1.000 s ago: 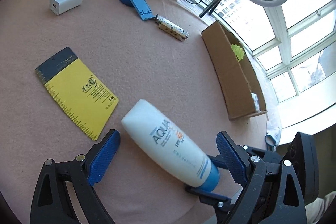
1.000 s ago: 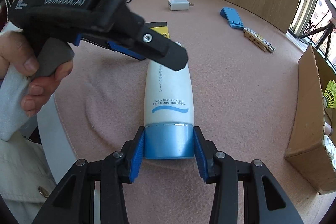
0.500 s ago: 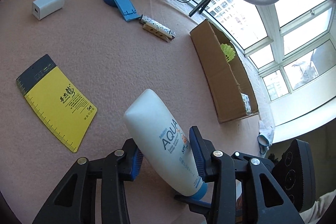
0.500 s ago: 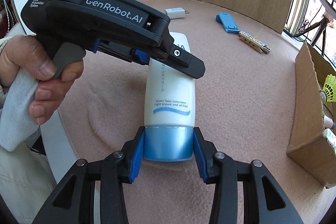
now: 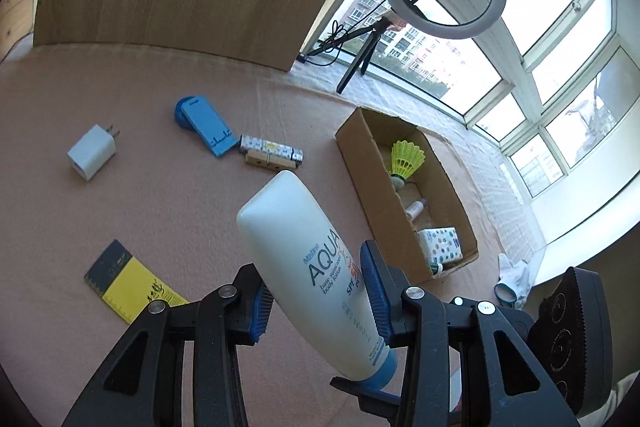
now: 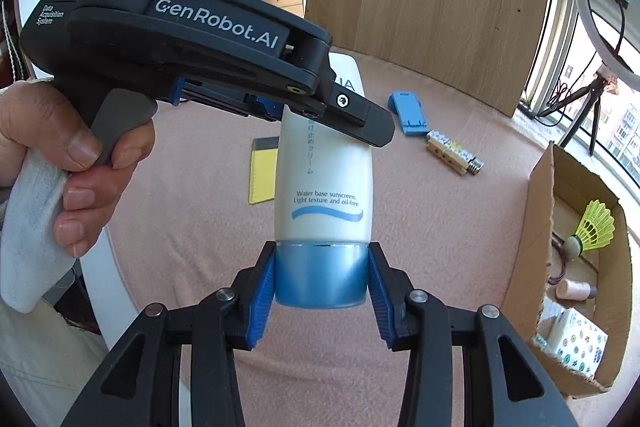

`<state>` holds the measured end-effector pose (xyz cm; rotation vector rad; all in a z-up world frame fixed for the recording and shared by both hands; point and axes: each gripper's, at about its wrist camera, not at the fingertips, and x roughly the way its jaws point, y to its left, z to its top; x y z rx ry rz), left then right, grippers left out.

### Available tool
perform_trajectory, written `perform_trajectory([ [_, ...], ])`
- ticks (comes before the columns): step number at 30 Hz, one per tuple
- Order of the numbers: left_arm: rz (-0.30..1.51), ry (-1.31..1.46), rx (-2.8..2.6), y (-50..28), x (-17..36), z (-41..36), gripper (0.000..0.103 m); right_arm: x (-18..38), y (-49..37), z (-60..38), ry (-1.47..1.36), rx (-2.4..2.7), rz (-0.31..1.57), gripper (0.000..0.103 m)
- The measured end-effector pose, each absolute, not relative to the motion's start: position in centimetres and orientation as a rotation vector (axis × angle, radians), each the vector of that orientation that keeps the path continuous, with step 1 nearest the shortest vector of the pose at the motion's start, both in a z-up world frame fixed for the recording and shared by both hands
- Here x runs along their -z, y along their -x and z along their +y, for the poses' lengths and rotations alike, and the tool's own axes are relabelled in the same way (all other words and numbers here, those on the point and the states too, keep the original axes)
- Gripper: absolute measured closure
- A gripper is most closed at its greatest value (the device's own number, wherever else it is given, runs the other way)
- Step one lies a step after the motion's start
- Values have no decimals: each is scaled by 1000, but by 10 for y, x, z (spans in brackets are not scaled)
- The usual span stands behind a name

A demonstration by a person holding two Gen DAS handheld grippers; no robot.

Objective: Organize objects
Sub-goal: 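Carry the sunscreen tube with both grippers and lower it into the box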

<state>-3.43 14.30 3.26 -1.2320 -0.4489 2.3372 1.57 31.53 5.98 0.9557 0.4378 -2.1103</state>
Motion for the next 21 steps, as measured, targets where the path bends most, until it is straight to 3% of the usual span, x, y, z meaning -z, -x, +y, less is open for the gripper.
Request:
perform_trajectory([
  [12, -184, 1122, -2474, 56, -120, 206, 58, -105, 11, 338, -834, 2240, 370, 64],
  [21, -110, 1100, -2493, 60, -139, 248, 58, -114, 24, 367, -804, 2265, 334, 64],
])
